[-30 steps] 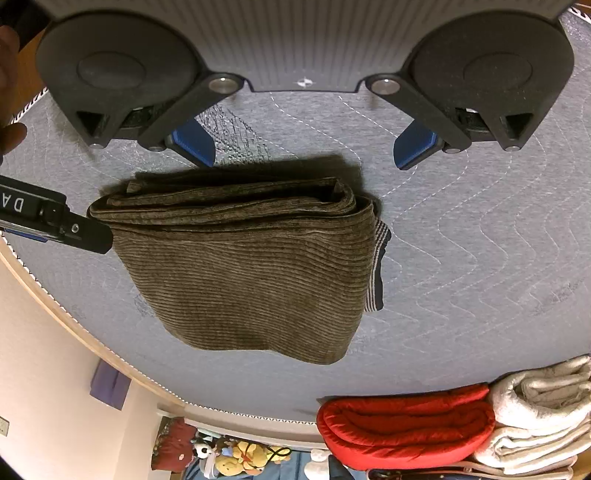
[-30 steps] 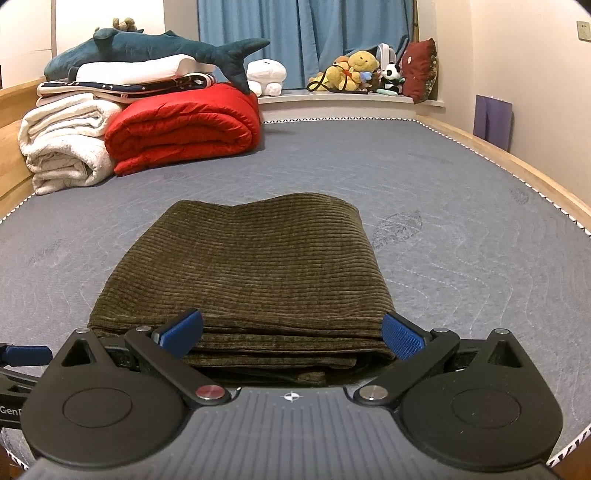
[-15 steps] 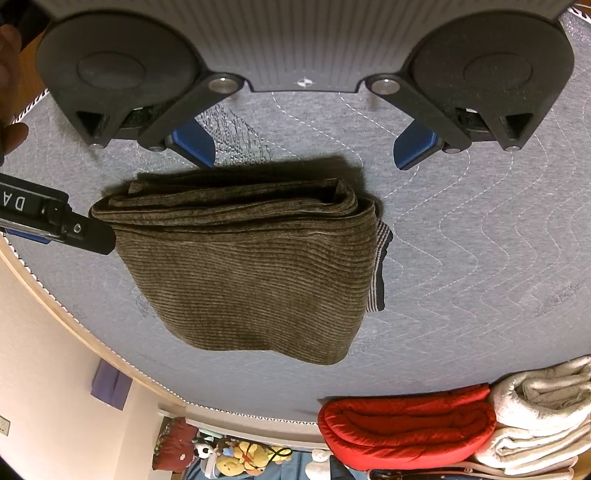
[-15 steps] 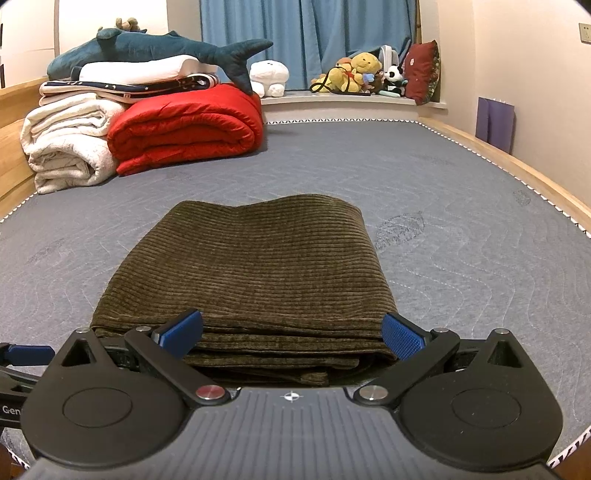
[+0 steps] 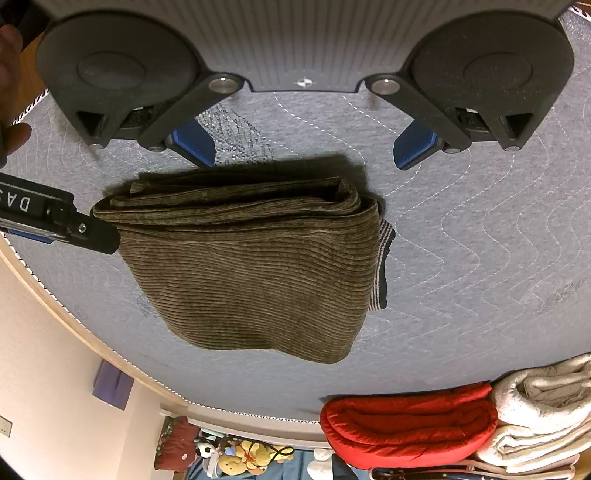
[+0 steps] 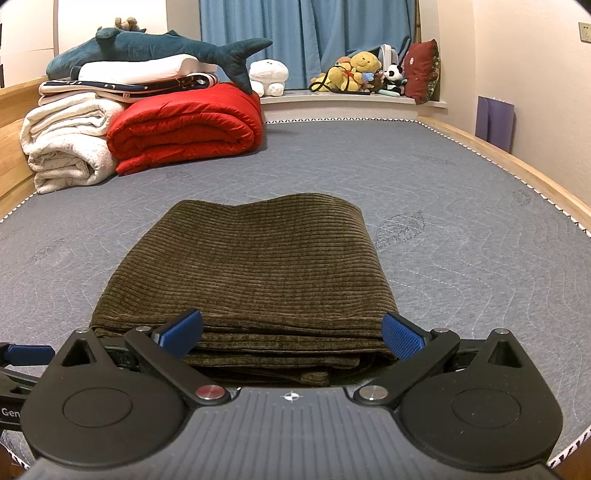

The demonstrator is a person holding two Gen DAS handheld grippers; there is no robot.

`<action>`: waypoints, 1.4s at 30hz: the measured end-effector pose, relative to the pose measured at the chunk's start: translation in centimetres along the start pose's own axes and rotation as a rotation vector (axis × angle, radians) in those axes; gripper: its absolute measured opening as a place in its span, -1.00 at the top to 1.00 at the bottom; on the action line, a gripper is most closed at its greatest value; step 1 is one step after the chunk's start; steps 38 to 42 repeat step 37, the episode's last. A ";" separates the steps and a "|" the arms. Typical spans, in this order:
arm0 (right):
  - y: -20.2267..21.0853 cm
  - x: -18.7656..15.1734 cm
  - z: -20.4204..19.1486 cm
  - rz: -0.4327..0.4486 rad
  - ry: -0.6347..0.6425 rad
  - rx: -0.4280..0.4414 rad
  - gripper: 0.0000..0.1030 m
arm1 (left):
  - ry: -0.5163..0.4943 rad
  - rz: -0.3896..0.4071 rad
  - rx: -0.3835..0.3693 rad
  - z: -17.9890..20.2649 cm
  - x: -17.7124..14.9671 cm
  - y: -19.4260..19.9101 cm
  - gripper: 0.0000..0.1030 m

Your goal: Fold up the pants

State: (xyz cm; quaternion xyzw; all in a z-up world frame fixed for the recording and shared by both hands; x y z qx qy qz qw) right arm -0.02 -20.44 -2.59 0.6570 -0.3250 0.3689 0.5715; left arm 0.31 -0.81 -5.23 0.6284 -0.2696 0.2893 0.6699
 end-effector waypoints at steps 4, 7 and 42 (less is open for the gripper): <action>0.0 0.0 0.1 0.000 0.001 0.001 -0.99 | -0.004 0.001 -0.002 0.1 0.0 0.0 -0.99; 0.0 0.0 0.1 0.000 0.000 0.001 -0.99 | -0.008 0.001 -0.004 0.0 0.0 -0.1 -0.99; 0.0 0.1 -0.4 0.004 0.002 0.000 -0.99 | -0.029 0.034 -0.021 -0.2 0.2 0.2 -1.00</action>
Point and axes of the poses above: each gripper's, at about its wrist camera, not at the fingertips, and y roughly against the way its jaws point, z to its right, x to its top, the point moved 3 cm from there along -y, roughly the way its jaws point, and after that the axes turned 4 degrees about z, right-handed, at the moved point
